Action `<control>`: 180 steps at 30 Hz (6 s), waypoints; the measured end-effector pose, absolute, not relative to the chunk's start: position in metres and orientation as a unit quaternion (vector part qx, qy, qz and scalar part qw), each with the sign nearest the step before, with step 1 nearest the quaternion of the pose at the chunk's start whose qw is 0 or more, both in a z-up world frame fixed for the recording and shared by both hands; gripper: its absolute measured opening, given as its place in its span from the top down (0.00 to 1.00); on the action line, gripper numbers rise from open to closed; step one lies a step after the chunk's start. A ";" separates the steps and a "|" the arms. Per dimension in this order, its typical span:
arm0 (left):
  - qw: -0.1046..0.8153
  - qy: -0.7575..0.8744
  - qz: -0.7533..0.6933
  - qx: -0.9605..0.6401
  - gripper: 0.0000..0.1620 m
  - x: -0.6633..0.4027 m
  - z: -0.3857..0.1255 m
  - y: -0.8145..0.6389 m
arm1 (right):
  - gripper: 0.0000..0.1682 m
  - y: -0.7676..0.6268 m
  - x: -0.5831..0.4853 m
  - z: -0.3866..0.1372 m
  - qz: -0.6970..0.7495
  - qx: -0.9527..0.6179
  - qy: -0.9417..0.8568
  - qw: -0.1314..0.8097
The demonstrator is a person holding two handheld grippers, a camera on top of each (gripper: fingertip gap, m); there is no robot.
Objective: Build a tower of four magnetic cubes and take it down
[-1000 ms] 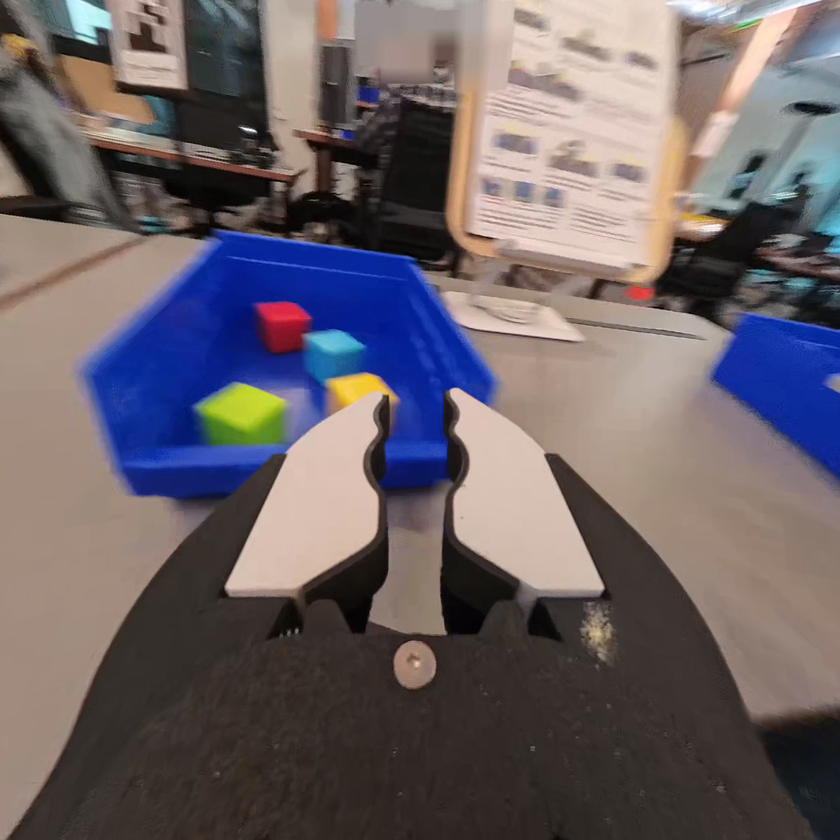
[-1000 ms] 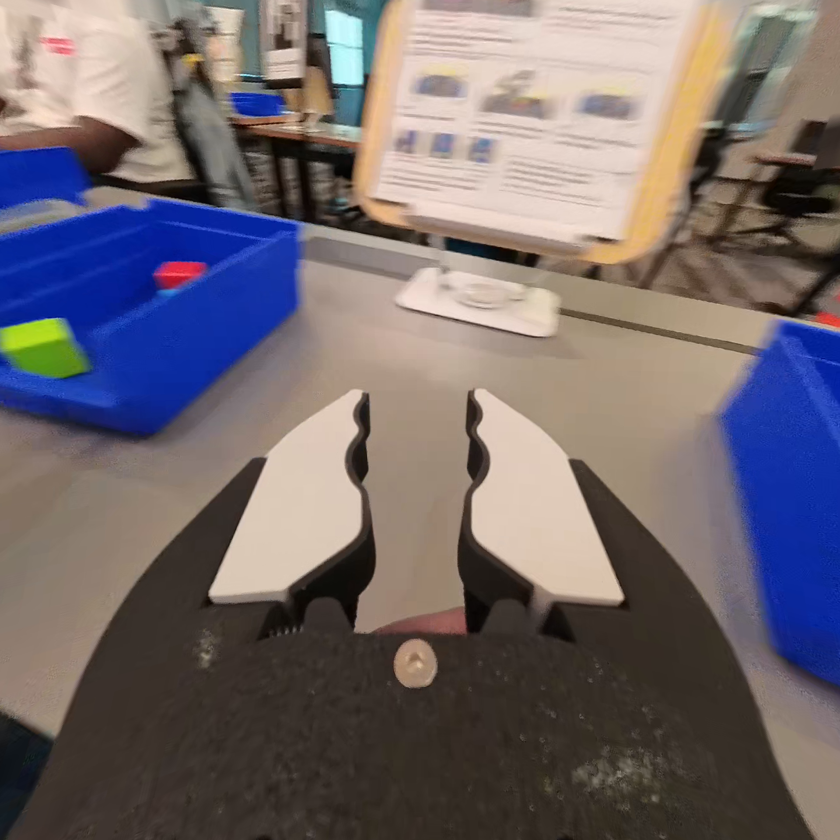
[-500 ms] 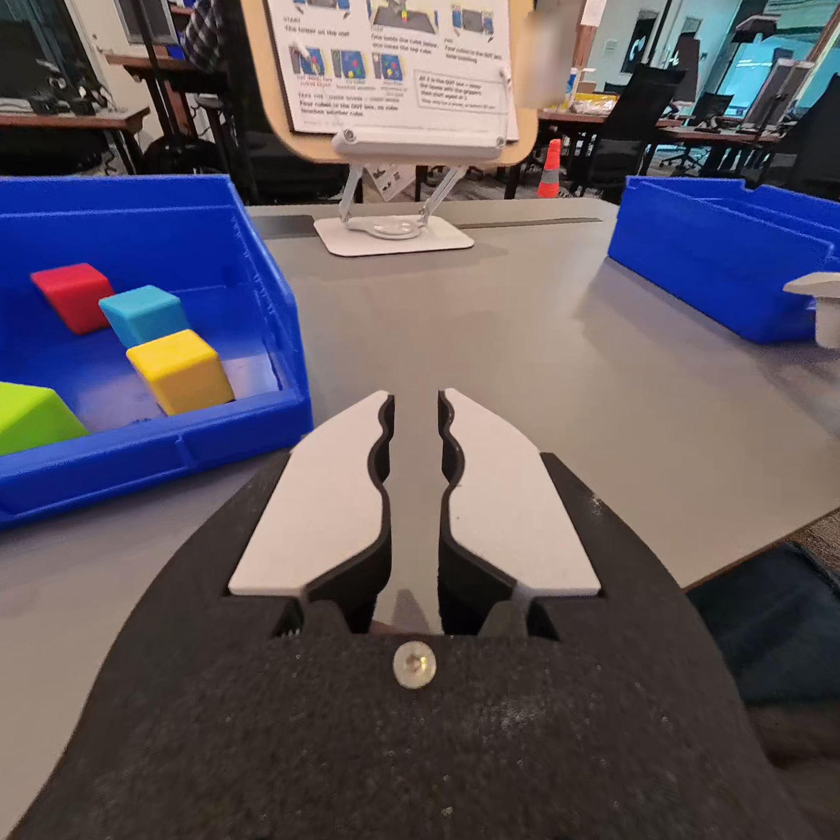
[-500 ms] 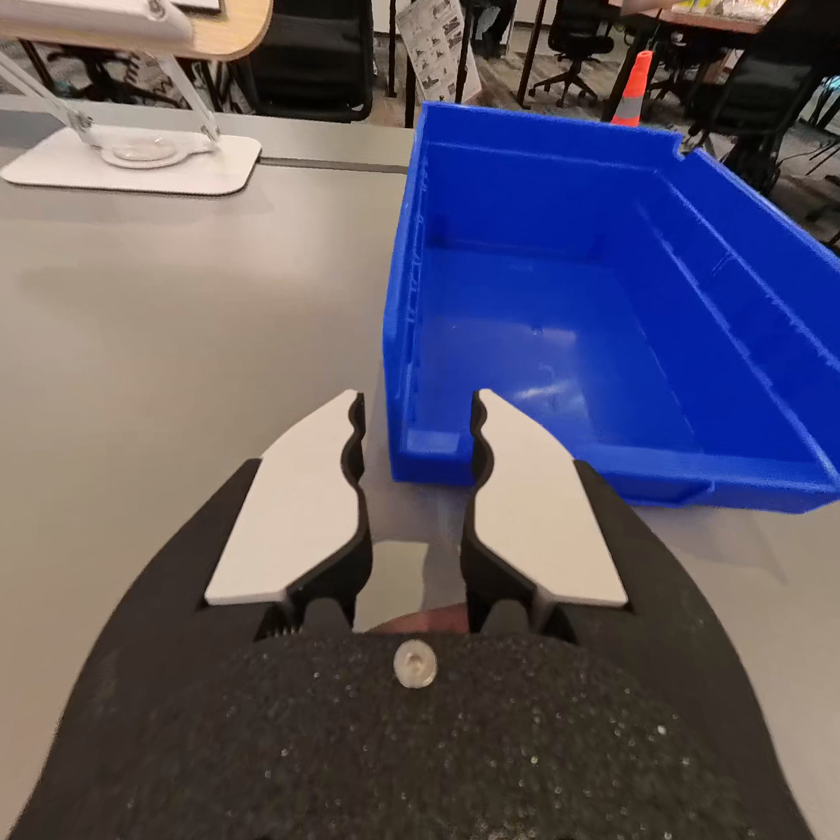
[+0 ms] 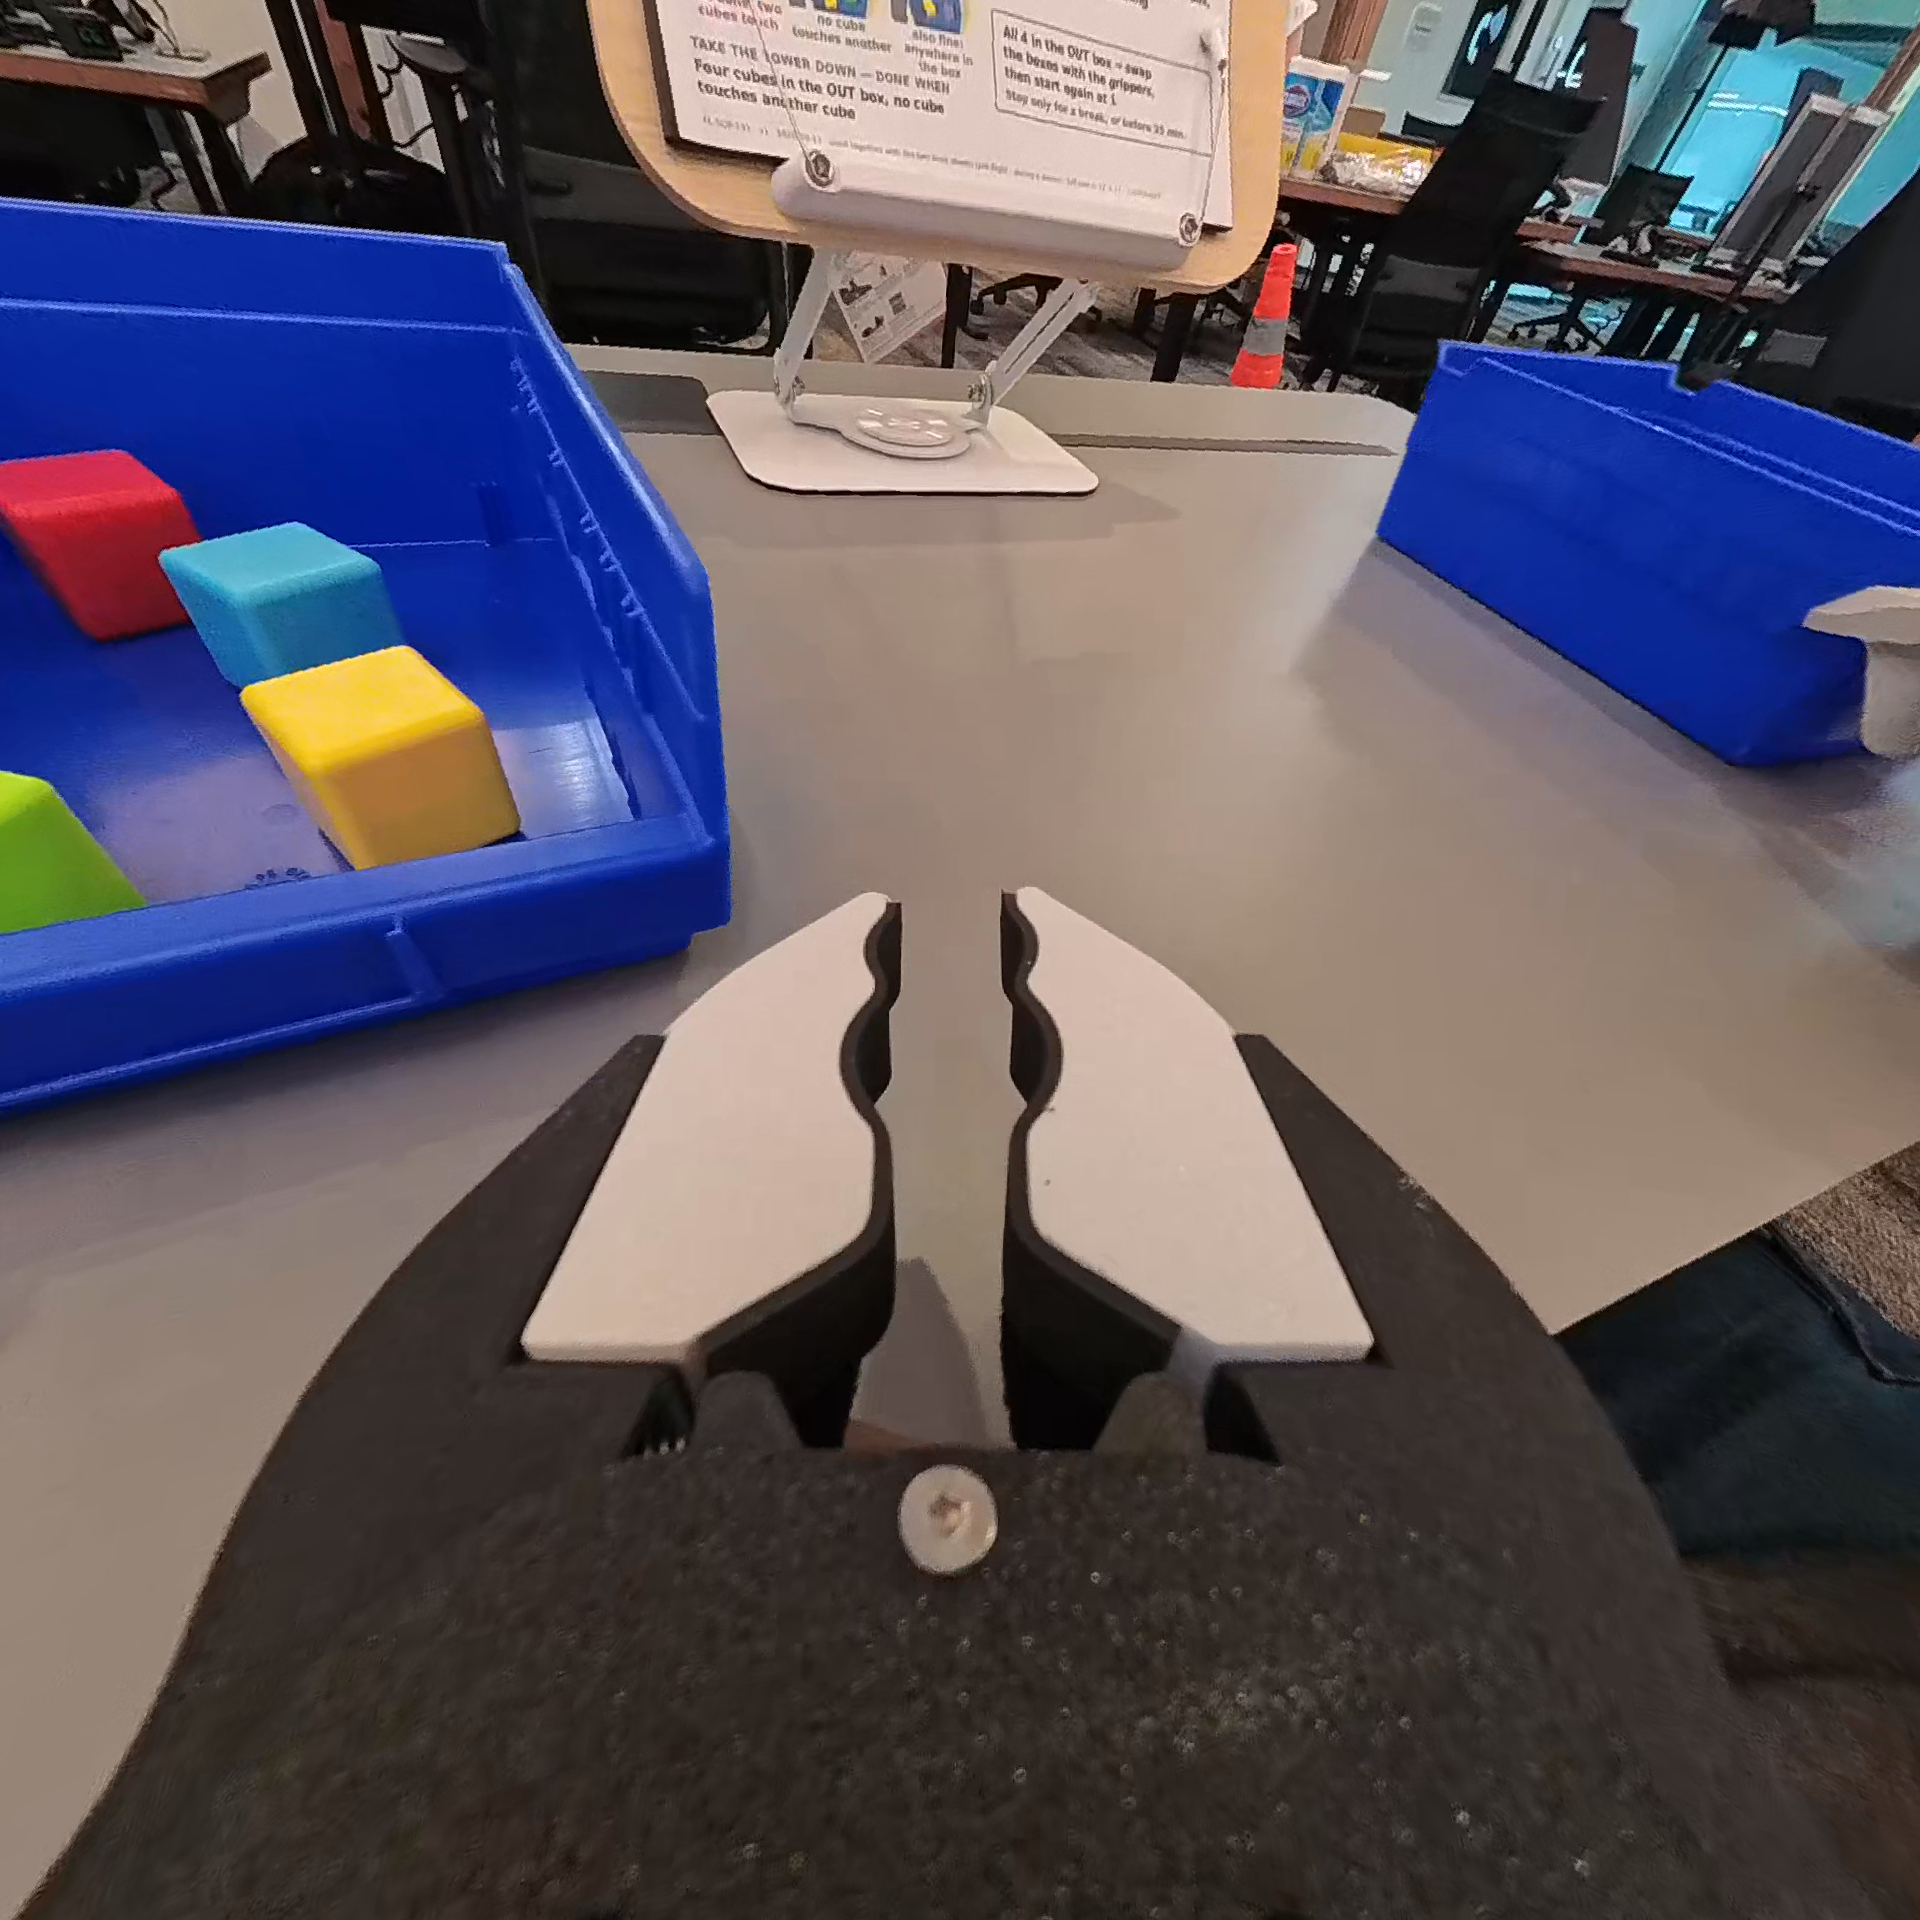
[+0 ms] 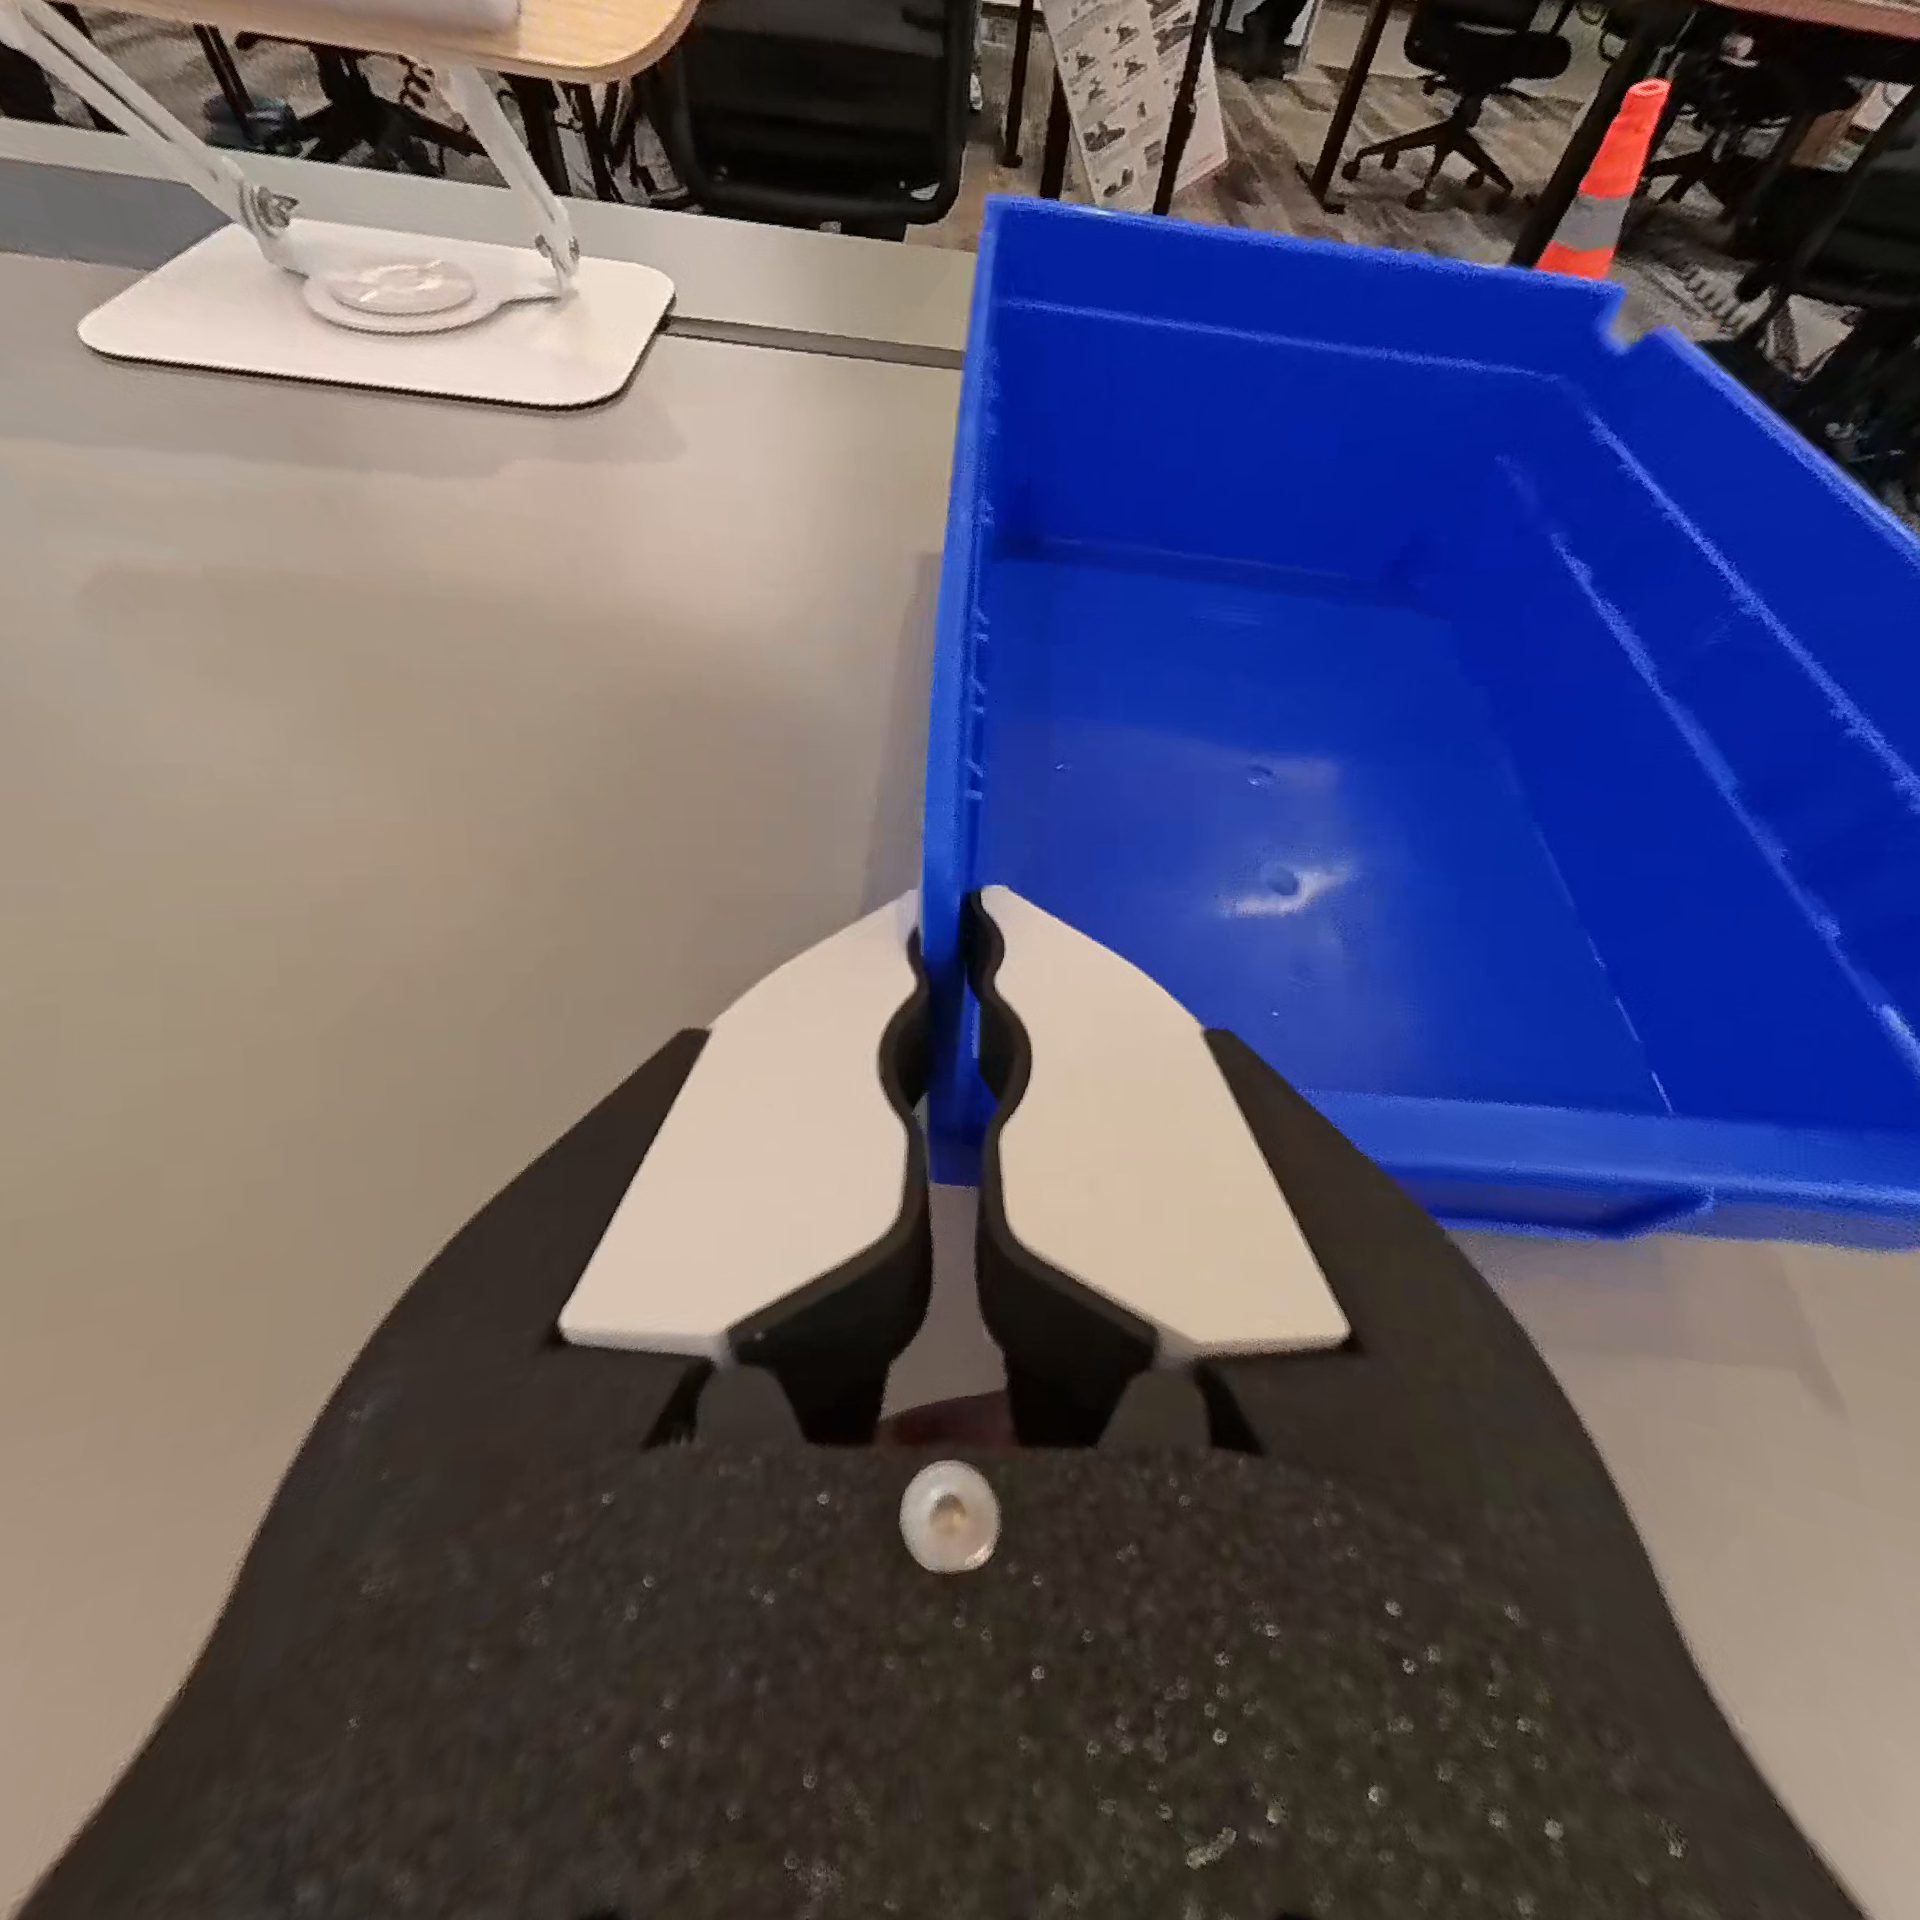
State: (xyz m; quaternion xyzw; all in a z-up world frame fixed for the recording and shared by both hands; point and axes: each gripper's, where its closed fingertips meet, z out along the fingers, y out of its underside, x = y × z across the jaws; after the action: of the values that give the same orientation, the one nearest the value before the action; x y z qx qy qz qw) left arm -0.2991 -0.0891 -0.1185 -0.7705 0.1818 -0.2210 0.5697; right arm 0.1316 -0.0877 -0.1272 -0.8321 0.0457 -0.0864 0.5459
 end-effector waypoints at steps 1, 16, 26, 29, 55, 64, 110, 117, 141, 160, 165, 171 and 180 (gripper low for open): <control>0.569 0.184 -0.221 -0.770 0.89 -0.298 -0.119 -0.089 | 0.98 -0.087 0.130 -0.127 -0.080 -0.830 0.045 0.550; 0.597 0.156 -0.190 -0.764 0.83 -0.317 -0.110 -0.085 | 0.78 -0.132 0.033 -0.104 0.017 -0.779 -0.005 0.627; 0.601 0.159 -0.165 -0.766 0.73 -0.314 -0.110 -0.089 | 0.75 -0.150 -0.051 -0.125 0.217 -0.780 -0.125 0.574; 0.597 0.164 -0.150 -0.771 0.74 -0.311 -0.115 -0.081 | 0.76 -0.145 -0.036 -0.125 0.219 -0.782 -0.099 0.575; 0.584 0.109 -0.106 -0.797 0.74 -0.364 -0.093 -0.053 | 0.79 -0.147 -0.035 -0.125 0.259 -0.775 -0.081 0.571; 0.399 0.260 -0.081 -0.876 0.70 -0.372 -0.074 0.019 | 0.79 -0.146 -0.035 -0.125 0.289 -0.774 -0.076 0.558; 0.046 0.542 0.074 -0.836 0.69 -0.432 -0.155 0.195 | 0.82 -0.149 -0.038 -0.130 0.309 -0.780 -0.083 0.538; 0.195 0.585 -0.004 -0.787 0.69 -0.345 -0.014 0.166 | 0.83 -0.149 -0.038 -0.129 0.310 -0.780 -0.084 0.538; 0.026 0.780 0.031 -0.625 0.69 -0.082 -0.171 0.052 | 0.83 -0.150 -0.038 -0.129 0.305 -0.778 -0.086 0.542; 0.238 0.698 -0.062 -0.673 0.57 -0.131 -0.075 0.025 | 0.83 -0.151 -0.036 -0.129 0.312 -0.776 -0.081 0.541; 0.428 0.529 -0.127 -0.722 0.62 -0.230 -0.017 -0.003 | 0.83 -0.150 -0.037 -0.130 0.311 -0.778 -0.083 0.540; 0.438 0.427 -0.118 -0.782 0.61 -0.348 -0.076 -0.064 | 0.83 -0.149 -0.042 -0.132 0.301 -0.784 -0.094 0.534; 0.394 0.394 -0.089 -0.826 0.61 -0.405 -0.103 -0.081 | 0.84 -0.148 -0.054 -0.133 0.309 -0.787 -0.110 0.522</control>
State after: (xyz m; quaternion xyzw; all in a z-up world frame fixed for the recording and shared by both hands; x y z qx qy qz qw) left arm -0.4048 -0.0808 -0.1035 -0.8259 0.3939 -0.0888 0.3936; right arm -0.0538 -0.1478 -0.1328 -0.7874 -0.1096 0.3092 0.5218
